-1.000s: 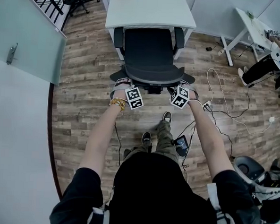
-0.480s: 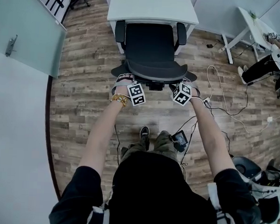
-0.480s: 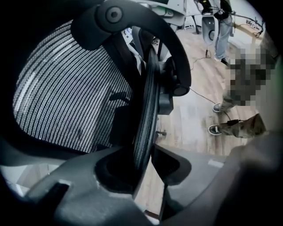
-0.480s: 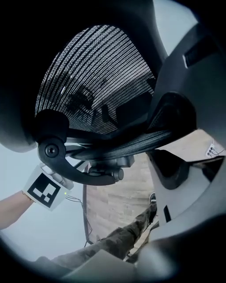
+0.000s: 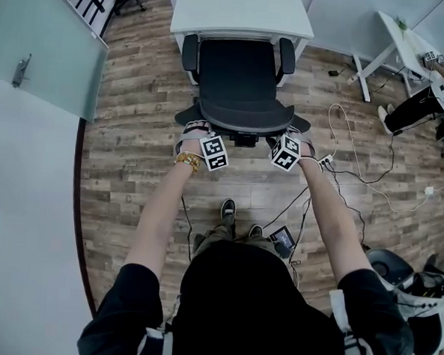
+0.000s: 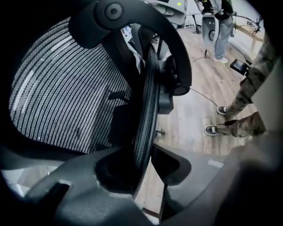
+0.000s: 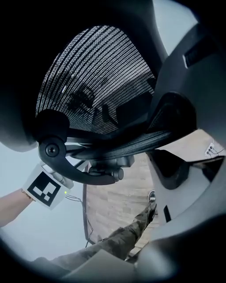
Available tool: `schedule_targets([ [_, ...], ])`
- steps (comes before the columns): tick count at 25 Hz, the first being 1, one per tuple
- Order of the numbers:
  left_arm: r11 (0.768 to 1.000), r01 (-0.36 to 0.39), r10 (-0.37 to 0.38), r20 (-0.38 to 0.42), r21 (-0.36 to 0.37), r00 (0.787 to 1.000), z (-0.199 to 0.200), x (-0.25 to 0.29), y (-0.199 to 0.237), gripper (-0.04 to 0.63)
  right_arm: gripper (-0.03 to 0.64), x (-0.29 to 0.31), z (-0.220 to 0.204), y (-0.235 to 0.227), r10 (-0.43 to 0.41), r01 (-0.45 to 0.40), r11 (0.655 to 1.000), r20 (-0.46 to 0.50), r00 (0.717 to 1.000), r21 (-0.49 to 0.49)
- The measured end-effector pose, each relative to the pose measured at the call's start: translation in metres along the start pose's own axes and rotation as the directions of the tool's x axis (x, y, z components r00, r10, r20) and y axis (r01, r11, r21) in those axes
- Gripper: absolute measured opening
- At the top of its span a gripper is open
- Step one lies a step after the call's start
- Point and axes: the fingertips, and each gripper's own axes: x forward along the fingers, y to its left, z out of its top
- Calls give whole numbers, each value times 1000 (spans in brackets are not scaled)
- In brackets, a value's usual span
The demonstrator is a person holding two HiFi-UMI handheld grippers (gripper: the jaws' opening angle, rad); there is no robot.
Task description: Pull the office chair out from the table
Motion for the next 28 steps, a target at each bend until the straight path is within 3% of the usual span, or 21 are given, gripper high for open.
schedule_targets([
  [28,999,1,-3,-47,-41,999,16,-35,-57,143,119,-34,-24,51,14,-13,1000,17,1000,-18],
])
